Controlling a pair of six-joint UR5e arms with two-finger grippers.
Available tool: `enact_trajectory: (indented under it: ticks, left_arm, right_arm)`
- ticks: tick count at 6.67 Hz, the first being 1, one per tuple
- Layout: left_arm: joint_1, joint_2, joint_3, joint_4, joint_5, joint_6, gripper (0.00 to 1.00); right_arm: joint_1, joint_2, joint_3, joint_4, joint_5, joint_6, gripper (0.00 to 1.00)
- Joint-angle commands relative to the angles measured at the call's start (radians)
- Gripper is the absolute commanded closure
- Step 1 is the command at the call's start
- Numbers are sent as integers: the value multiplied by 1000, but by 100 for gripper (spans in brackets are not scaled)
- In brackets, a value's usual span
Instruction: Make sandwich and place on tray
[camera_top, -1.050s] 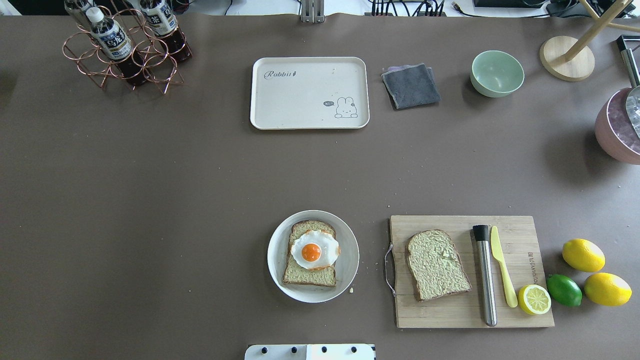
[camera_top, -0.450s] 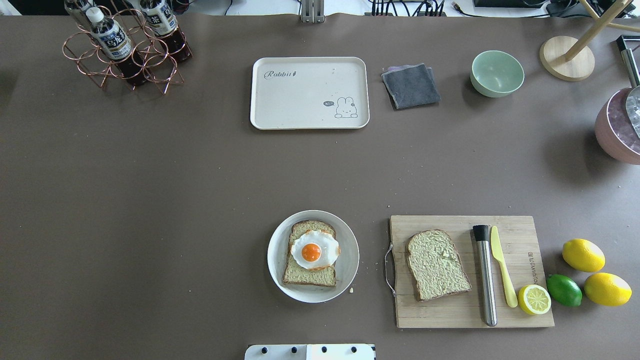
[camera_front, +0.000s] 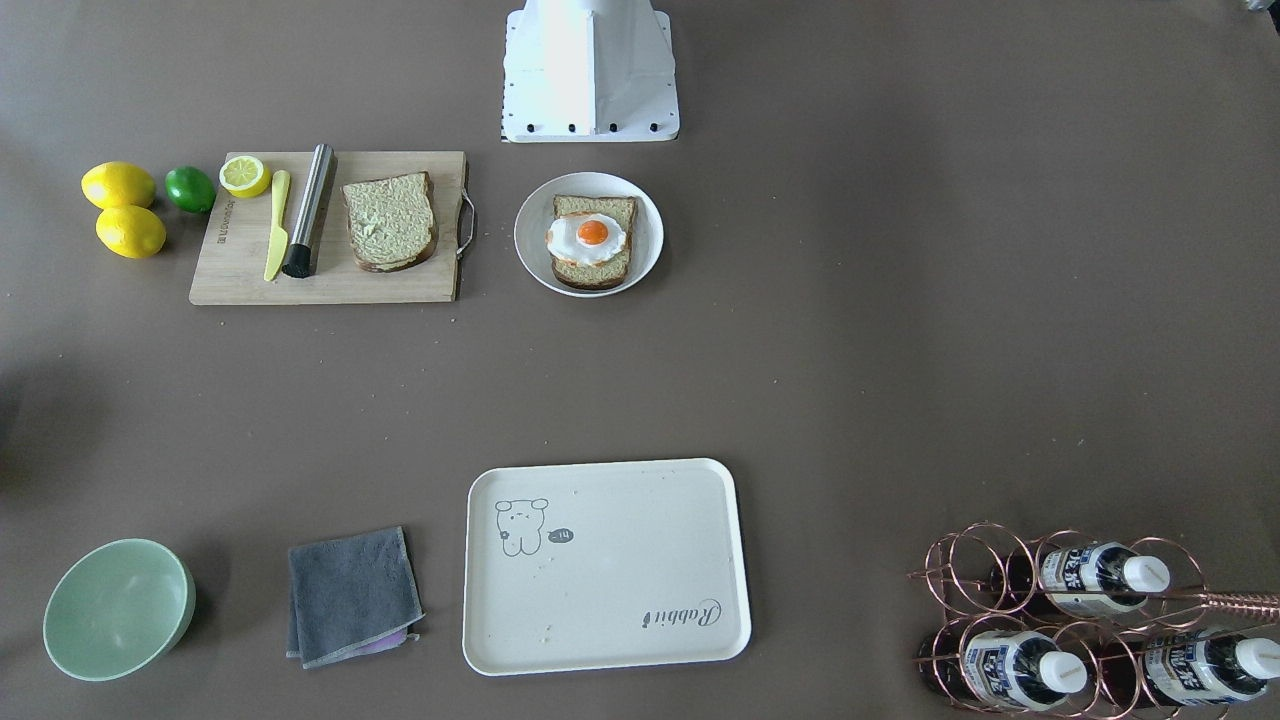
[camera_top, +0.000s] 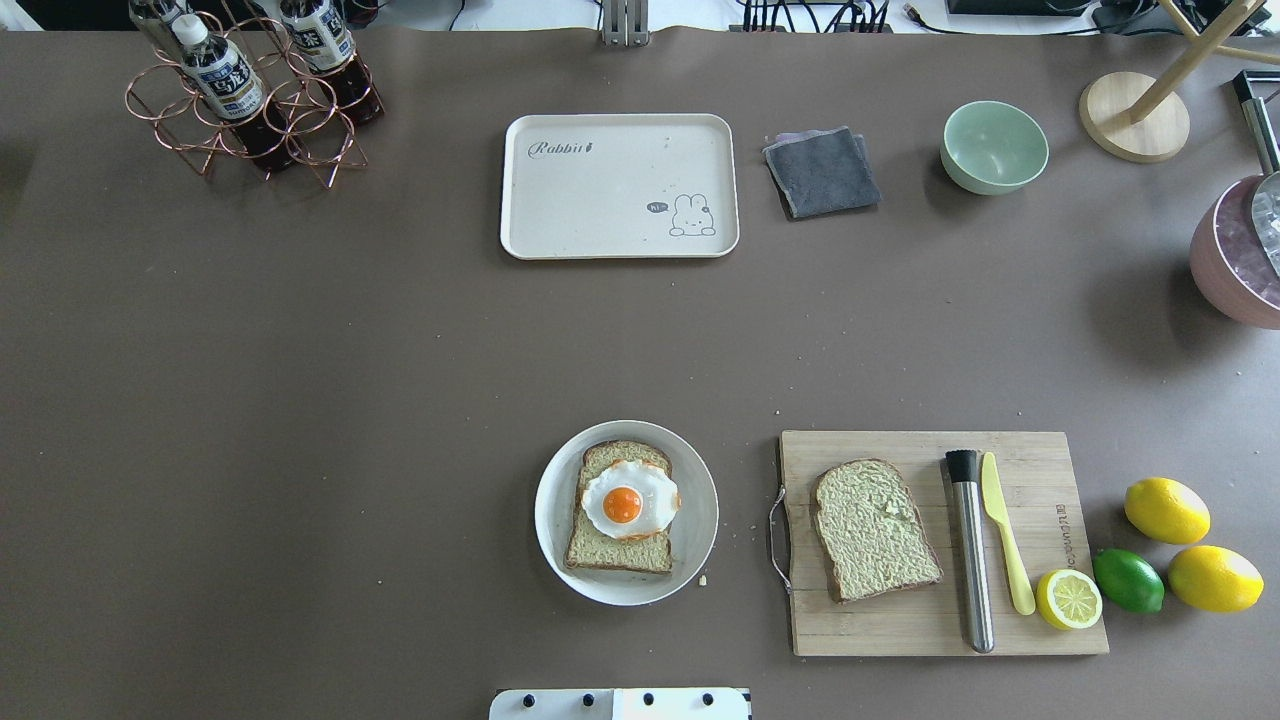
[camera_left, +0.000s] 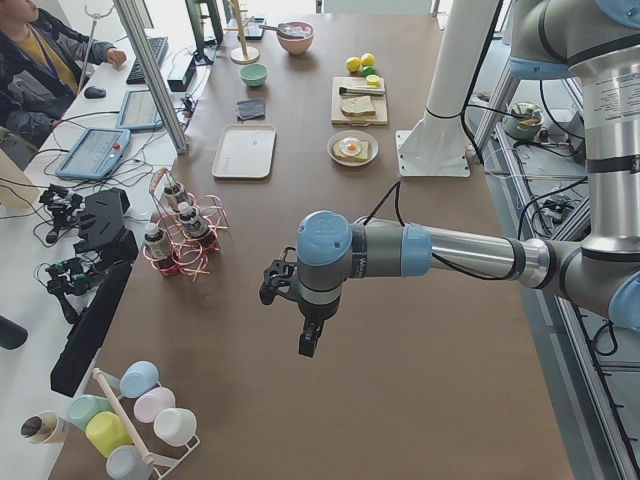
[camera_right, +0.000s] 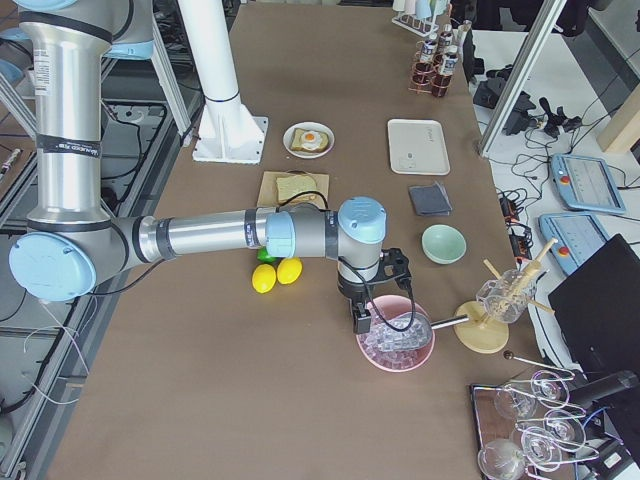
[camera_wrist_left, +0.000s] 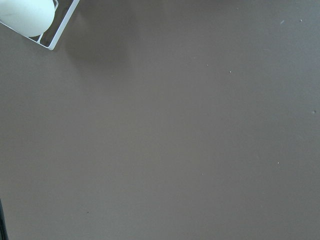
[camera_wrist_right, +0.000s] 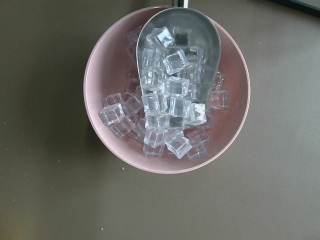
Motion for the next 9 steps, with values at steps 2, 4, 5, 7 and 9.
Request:
enact_trajectory:
  ticks: [2,4,5,7,9]
  left_arm:
    - [0,1,-2,0,-1,-1,3]
    - [2,-2,-9,0,-2,2,3]
    - [8,-5,-9,0,-2,3,3]
    - [32,-11,-8,-2,-2,8,3]
    - [32,-11,-5,-2,-2,0,3]
  right_arm:
    - [0,0,11,-3,19,5,0]
    - [-83,-2,96,0,69,192,0]
    - [-147,-2,153,4,79,332,0]
    - [-276,-2,273,9,131,582,1]
    - [-391,-5,342,141,195,841,1]
